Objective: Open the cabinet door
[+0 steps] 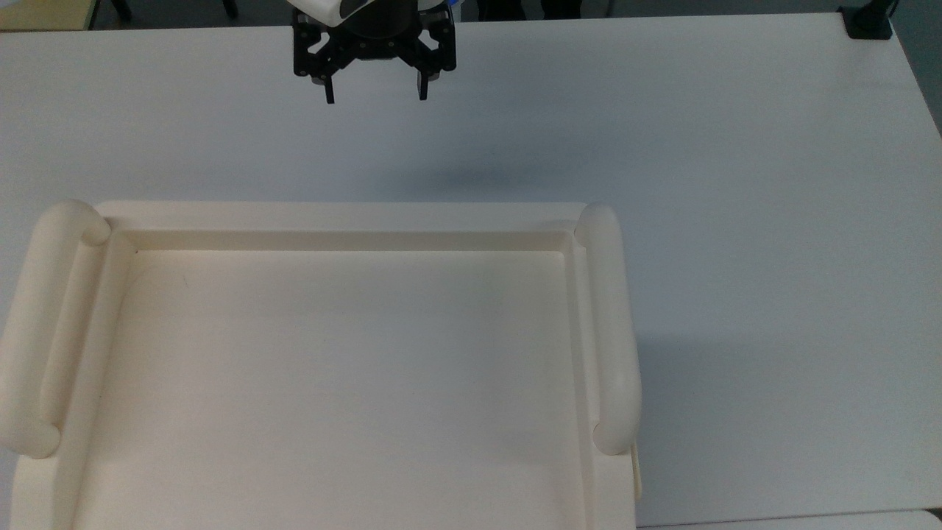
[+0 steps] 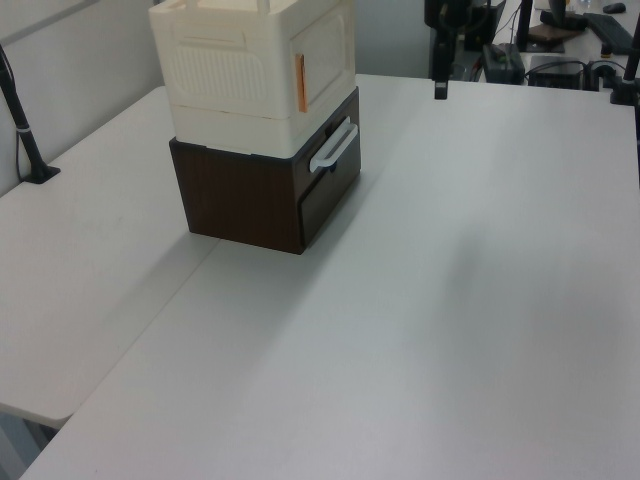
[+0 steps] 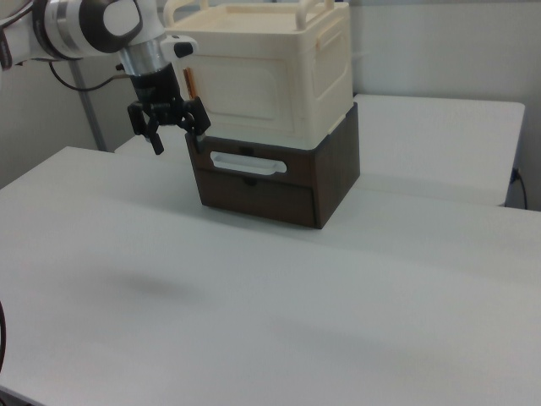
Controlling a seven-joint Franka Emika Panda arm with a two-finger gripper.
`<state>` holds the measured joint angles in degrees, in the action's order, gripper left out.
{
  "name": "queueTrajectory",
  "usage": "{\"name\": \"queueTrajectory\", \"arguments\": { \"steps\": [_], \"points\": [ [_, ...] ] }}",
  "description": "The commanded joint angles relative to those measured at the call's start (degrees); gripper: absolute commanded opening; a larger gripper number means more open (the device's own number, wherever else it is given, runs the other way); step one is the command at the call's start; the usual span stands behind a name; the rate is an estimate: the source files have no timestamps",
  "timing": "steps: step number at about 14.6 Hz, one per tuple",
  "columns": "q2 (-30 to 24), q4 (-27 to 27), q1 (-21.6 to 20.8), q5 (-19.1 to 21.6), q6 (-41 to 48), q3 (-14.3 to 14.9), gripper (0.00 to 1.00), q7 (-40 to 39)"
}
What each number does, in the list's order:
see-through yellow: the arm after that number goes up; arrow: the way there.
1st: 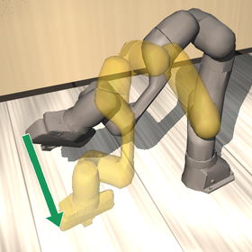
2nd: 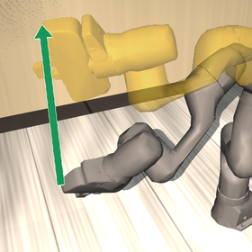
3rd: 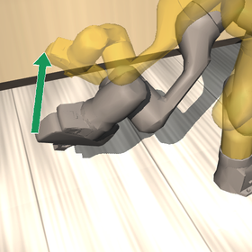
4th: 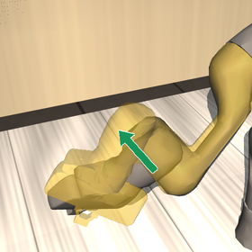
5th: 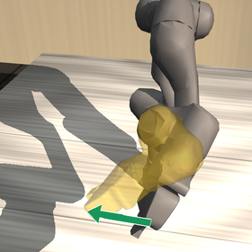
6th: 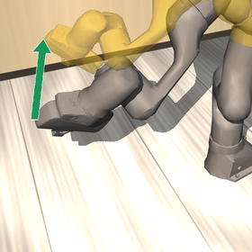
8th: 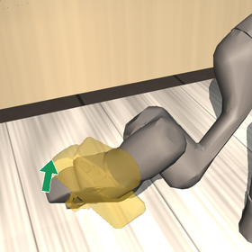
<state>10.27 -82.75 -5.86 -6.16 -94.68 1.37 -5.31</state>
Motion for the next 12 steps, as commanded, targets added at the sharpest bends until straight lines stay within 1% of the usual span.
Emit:
{"name": "queueTrajectory", "arguments": {
  "steps": [1,4,5,7,10,12],
  "points": [
    [0.3,2.0,-2.7,-1.0,-5.8,0.3,1.00,6.2],
    [1.5,2.3,-4.7,-1.3,-13.7,0.4,1.00,12.0],
    [1.6,2.3,-4.9,-2.0,-15.9,0.4,1.00,13.5],
    [1.9,3.6,-5.0,-2.2,-18.5,0.3,1.00,14.5],
    [5.5,7.1,-5.0,-2.3,-24.2,0.4,1.00,19.1],
    [8.1,8.0,-5.0,-2.9,-27.8,0.5,1.00,20.9]
  ]
}}
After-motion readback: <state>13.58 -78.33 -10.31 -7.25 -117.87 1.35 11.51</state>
